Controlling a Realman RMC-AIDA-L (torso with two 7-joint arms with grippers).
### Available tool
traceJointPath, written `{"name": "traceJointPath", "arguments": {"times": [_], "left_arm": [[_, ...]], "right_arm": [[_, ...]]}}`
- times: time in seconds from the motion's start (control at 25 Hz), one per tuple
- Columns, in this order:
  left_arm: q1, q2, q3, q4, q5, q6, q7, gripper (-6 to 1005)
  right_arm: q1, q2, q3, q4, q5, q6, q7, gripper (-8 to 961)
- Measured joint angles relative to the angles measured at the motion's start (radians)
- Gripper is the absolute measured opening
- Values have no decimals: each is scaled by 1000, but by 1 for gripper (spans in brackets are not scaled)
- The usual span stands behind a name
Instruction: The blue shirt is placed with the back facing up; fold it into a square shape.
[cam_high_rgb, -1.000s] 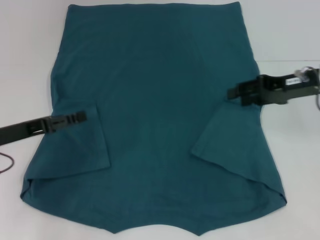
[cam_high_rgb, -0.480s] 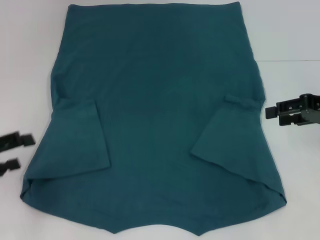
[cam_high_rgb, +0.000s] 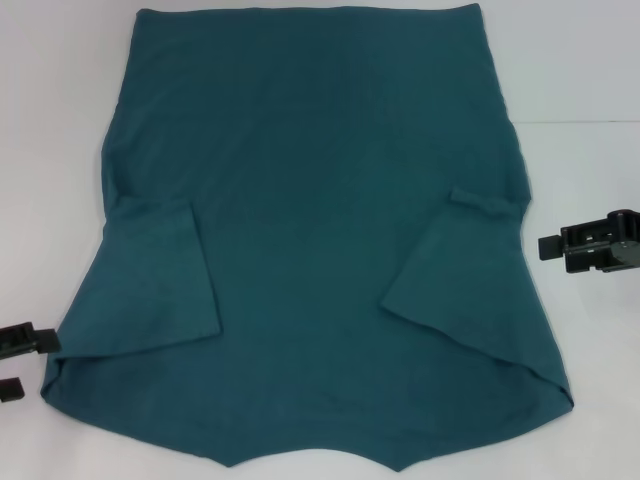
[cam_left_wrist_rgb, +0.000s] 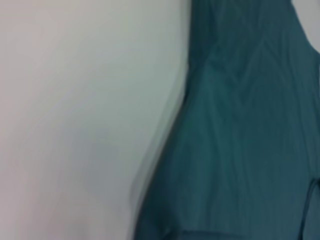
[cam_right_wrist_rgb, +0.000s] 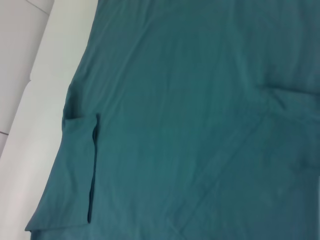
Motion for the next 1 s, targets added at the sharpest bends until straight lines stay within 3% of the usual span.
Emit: {"name": "traceJointPath", "arguments": {"times": [0.36, 1.0], "left_arm": [[0, -21, 4, -23, 10, -92, -41, 946], [-4, -31, 5, -89, 4, -186, 12, 945]], "right_arm": [[-11, 5, 13, 4, 4, 4, -8, 652], [-11, 4, 48, 4, 6, 5, -10, 646]]}}
